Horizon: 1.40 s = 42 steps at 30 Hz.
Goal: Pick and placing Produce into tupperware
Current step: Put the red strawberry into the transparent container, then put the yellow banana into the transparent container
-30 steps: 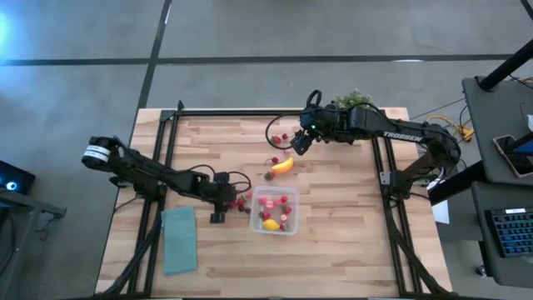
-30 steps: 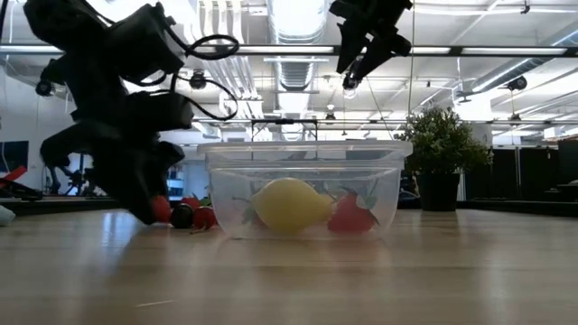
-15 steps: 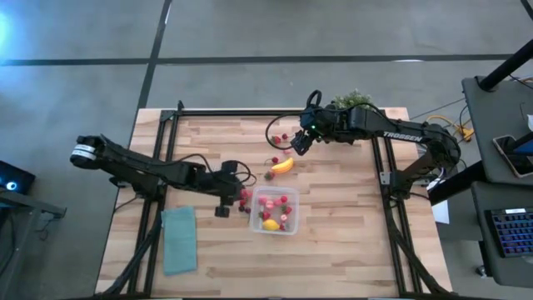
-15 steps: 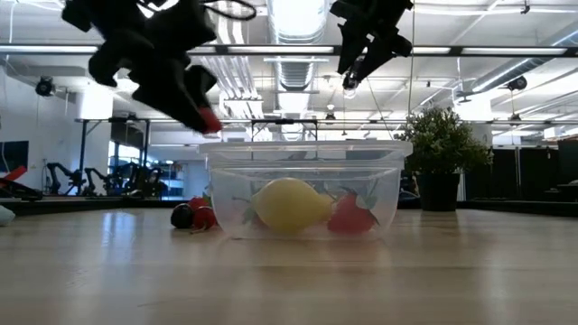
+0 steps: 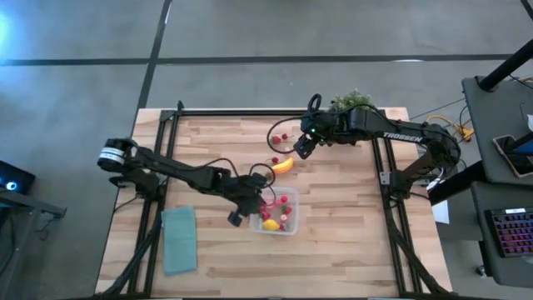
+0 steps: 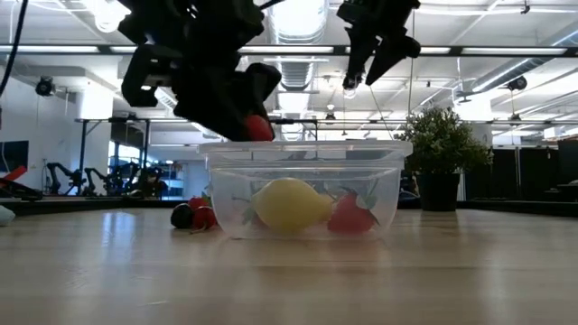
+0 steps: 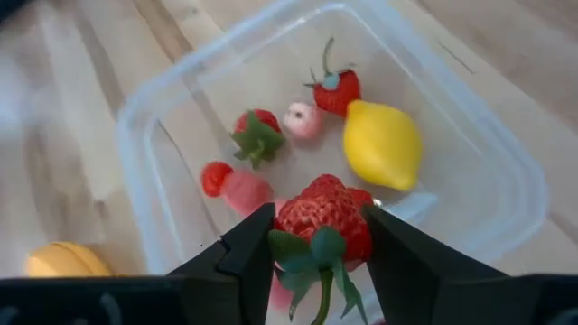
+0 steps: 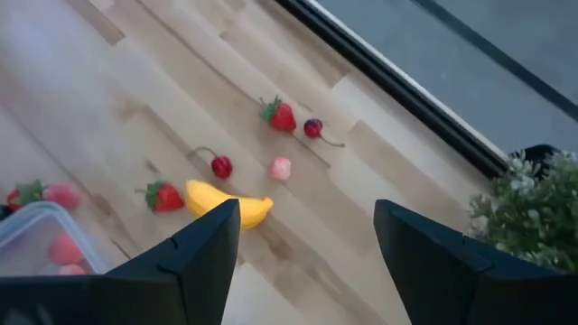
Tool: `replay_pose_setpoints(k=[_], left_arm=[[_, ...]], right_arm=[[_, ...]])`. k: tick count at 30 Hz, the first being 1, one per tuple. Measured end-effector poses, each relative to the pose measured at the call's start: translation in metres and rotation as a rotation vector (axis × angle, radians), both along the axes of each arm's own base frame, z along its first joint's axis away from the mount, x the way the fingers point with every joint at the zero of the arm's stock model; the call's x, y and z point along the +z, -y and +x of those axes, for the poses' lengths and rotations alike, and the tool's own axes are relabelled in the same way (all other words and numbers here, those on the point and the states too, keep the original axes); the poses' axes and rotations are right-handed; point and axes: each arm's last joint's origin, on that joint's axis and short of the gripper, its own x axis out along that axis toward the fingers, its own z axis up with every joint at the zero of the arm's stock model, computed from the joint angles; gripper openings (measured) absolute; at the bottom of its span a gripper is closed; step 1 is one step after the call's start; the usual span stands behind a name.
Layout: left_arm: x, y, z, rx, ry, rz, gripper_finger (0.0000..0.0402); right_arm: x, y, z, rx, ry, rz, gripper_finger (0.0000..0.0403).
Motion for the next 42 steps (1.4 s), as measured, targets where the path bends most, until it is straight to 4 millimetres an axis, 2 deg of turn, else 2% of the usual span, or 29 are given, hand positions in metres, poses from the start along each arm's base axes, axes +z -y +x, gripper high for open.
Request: replay_pose_setpoints(k=[4,12,15,17,20,26,35,42], left_arm=[[0.000,0.000,-0.001,0.039,-0.002,-0.064,0.0167],[0.005,-0.002,-0.010,0.074,-0.031,-0.036,0.0270],[0.010,-0.008,-0.024,0.274,-0.101,0.015,0.0290],[0.016,-0.016,-0.033,0.426,-0.127,0.000,0.0292],[0.016,-0.027,-0.051,0.526,-0.170,-0.086,0.0294],[0.005,-0.029,-0.070,0.552,-0.190,-0.205,0.0294],[-0.003,-0.029,-0.079,0.590,-0.121,-0.309,0.0294],[-0.007,-0.029,-0.080,0.593,-0.147,-0.343,0.0294]], right_arm=[[-0.001,-0.002,-0.001,0.001,-0.009,0.004,0.0249],[0.000,-0.002,0.000,0.002,-0.006,-0.003,0.0249],[0.000,-0.002,0.000,0.005,-0.009,-0.006,0.0249],[0.000,-0.002,0.000,0.005,-0.011,-0.006,0.0249],[-0.001,-0.002,0.000,0.006,-0.013,-0.006,0.0249],[-0.007,-0.002,-0.002,0.018,-0.048,0.006,0.0249],[-0.045,-0.002,-0.007,0.082,-0.161,0.105,0.0249],[-0.082,-0.002,0.003,0.352,-0.209,0.036,0.0245]])
